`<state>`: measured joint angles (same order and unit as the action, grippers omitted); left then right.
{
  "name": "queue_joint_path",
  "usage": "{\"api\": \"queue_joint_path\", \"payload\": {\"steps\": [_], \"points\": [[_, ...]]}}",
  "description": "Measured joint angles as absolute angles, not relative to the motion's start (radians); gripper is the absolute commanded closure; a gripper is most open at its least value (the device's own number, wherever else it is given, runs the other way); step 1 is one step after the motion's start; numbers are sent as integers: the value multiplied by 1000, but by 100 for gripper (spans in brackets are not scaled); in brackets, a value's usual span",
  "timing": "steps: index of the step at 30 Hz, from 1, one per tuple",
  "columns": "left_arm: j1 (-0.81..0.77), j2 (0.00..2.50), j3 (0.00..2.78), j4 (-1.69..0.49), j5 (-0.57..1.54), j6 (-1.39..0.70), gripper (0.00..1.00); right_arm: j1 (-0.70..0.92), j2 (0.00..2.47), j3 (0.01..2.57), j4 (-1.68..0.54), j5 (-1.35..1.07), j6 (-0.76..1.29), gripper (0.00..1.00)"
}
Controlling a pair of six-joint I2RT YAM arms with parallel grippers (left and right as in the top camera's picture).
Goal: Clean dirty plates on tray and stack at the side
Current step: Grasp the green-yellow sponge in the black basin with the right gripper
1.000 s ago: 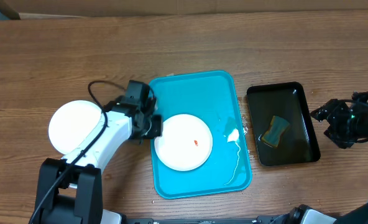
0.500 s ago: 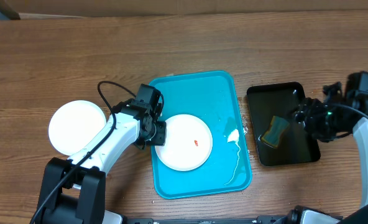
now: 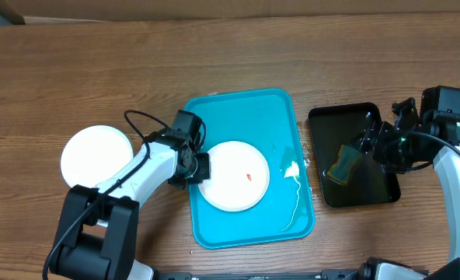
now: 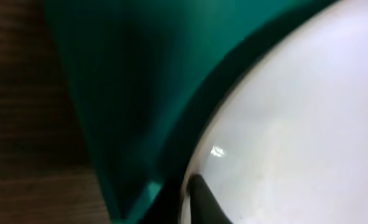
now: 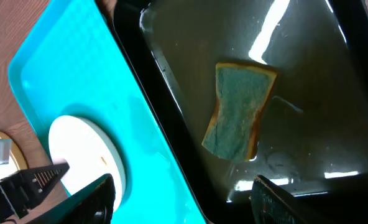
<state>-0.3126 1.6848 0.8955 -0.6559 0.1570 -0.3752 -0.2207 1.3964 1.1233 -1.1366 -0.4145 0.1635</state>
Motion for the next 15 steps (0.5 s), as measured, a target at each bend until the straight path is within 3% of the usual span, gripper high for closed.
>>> {"api": "queue_joint_path", "payload": {"steps": [7,15], "points": [[-313,1686,897,-589,174,-290,96,-201,1402,1118,-1087,-358,168,39],[-313,1689,899,-559,175,-220,96,-65,1508,997,-915,-215,291,43]]}}
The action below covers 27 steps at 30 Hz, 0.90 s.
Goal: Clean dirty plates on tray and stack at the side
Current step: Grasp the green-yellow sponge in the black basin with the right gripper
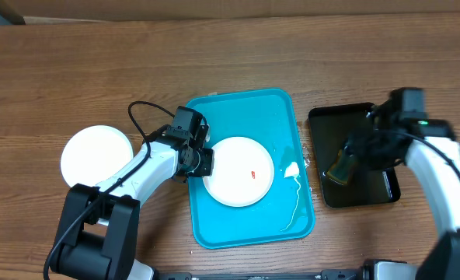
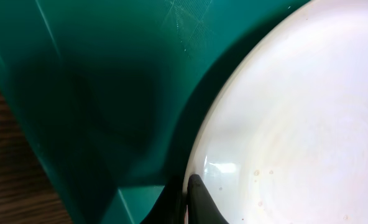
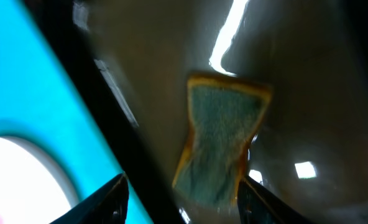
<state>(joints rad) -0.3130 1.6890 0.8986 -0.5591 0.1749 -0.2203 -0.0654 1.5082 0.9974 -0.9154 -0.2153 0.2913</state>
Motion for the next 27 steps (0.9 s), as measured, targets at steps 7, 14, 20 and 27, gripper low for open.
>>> {"api": "queue_joint_path", "payload": {"steps": [7,14,20,27], "points": [[-313,1689,899,-553,172,-206,96,1,1678,943,-836,-161,363,84],[-313,1689,899,-552,172,-205,96,3,1707,953,-862,-125,418,96],[-313,1689,899,-552,172,-205,96,-14,1691,1011,-979,-110,405,48],[-313,1689,899,-552,172,-205,96,-18,1637,1043,-992,-36,395,40]]}}
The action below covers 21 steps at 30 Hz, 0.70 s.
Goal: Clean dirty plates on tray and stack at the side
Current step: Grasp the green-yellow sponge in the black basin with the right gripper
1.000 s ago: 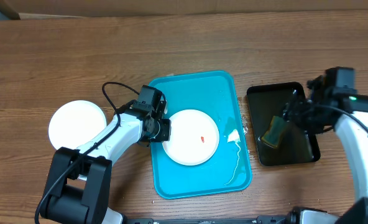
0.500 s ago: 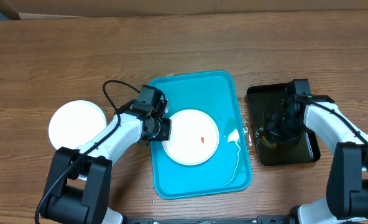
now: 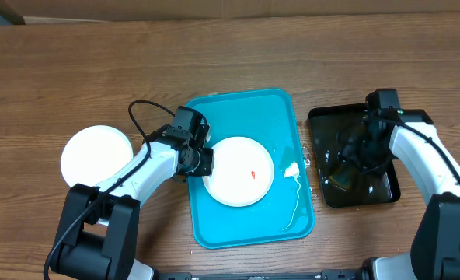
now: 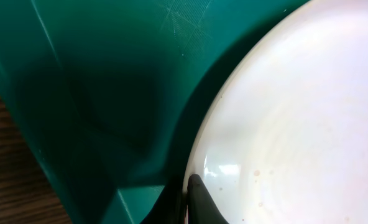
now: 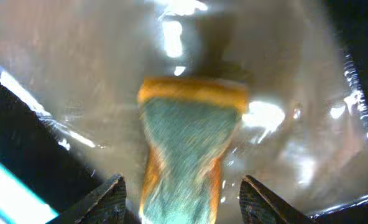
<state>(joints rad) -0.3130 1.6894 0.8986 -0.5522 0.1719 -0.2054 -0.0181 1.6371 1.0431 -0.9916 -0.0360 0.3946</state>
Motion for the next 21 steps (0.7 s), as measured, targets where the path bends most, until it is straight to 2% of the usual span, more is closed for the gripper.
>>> {"api": "queue_joint_path", "payload": {"steps": [3,4,5,8,9,16,17,19,21], "points": [[-313,1689,899,-552,172,-205,96,-18,1637,1012,-923,5,417,42],[-313,1689,899,-552,172,-205,96,-18,1639,993,-888,12,423,45],[-313,1689,899,-551,172,-205,96,-18,1641,975,-859,14,427,52],[-313,1689,899,-551,172,-205,96,-18,1660,923,-803,-8,439,91],[-313,1689,899,-551,172,-205,96,-18,1666,914,-796,-12,445,96],[-313,1689,899,-551,172,-205,96,-19,1671,937,-886,-43,447,96],[-313,1689,899,-551,172,-205,96,-19,1671,957,-923,-45,439,89],[-313,1689,899,-549,172,-205,96,-19,1670,999,-973,-46,430,65],[-313,1689,899,-548,171,-205,96,-19,1663,1050,-1011,-49,416,50]]}}
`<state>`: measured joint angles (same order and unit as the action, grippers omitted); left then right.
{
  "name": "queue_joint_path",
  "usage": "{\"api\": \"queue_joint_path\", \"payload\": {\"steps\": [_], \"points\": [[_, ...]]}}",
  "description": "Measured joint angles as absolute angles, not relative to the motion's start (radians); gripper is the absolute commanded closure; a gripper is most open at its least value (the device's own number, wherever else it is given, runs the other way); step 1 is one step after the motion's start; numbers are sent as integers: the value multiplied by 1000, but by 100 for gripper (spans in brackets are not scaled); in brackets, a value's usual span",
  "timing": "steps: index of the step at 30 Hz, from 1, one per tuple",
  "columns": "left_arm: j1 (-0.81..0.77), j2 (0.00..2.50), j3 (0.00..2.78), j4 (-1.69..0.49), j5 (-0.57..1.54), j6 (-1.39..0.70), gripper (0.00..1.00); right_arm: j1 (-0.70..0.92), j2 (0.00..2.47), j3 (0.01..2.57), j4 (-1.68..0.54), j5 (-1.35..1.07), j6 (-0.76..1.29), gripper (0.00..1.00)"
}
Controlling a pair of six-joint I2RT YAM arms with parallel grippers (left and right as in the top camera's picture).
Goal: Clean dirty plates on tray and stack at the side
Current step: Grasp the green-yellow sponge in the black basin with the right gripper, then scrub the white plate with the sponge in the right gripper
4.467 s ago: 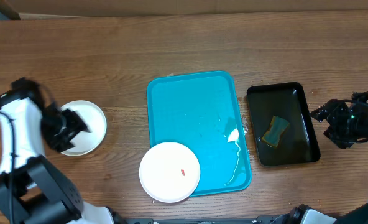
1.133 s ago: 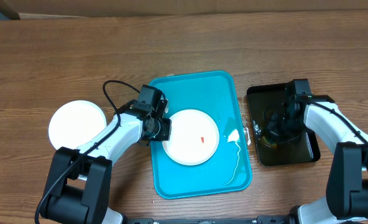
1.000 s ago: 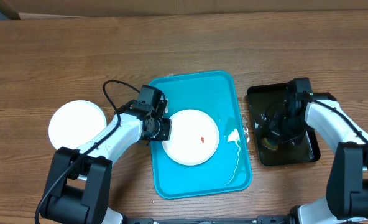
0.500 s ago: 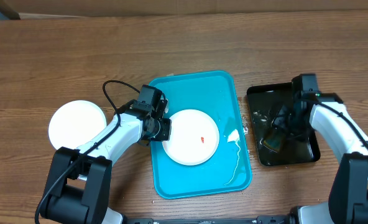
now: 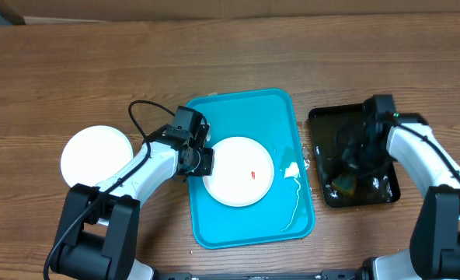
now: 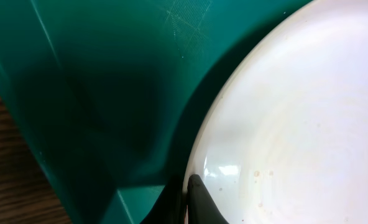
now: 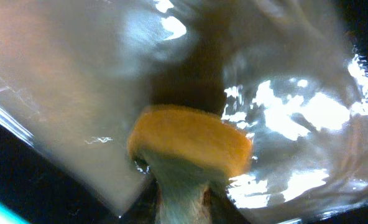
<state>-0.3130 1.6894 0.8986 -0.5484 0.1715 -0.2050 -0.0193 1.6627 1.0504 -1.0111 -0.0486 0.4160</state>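
A white plate (image 5: 242,173) with a small red spot (image 5: 252,175) lies in the teal tray (image 5: 284,109). My left gripper (image 5: 202,162) is shut on the plate's left rim. The left wrist view shows the plate (image 6: 296,124), faint specks on it, and my left gripper (image 6: 187,190) pinching its edge. A yellow and green sponge (image 7: 187,146) sits in the black water tray (image 5: 331,120). My right gripper (image 7: 183,202) is shut on it, squeezing its green end. From overhead the sponge (image 5: 344,184) shows just below the right gripper (image 5: 356,165).
A clean white plate (image 5: 96,153) rests on the wooden table (image 5: 74,70) left of the teal tray. White foam and a water streak (image 5: 294,169) lie on the teal tray's right side. The black tray holds shallow water (image 7: 296,106).
My right gripper stood open with a finger on each side of the sponge; now it is shut on the sponge, which is pinched narrow. The left gripper and plate have not moved.
At first my right gripper was open off to the right, above the black tray, while the left held the plate's rim. Then the plate sat slightly further right and the right gripper was over the sponge. Later it straddled the sponge, and now grips it.
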Motion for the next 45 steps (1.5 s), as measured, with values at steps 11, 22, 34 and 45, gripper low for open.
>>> {"api": "queue_joint_path", "payload": {"steps": [11,22,34,45], "points": [[-313,1690,899,-547,171,-205,96,-18,1597,1063,-1039,-49,400,45],[-313,1691,899,-545,171,-202,96,-17,1597,842,-802,-55,441,96],[-313,1691,899,-544,171,-202,96,-4,1518,1157,-1122,-170,314,96],[-313,1691,899,-536,171,-202,96,337,1461,1171,-919,-341,411,96]]}}
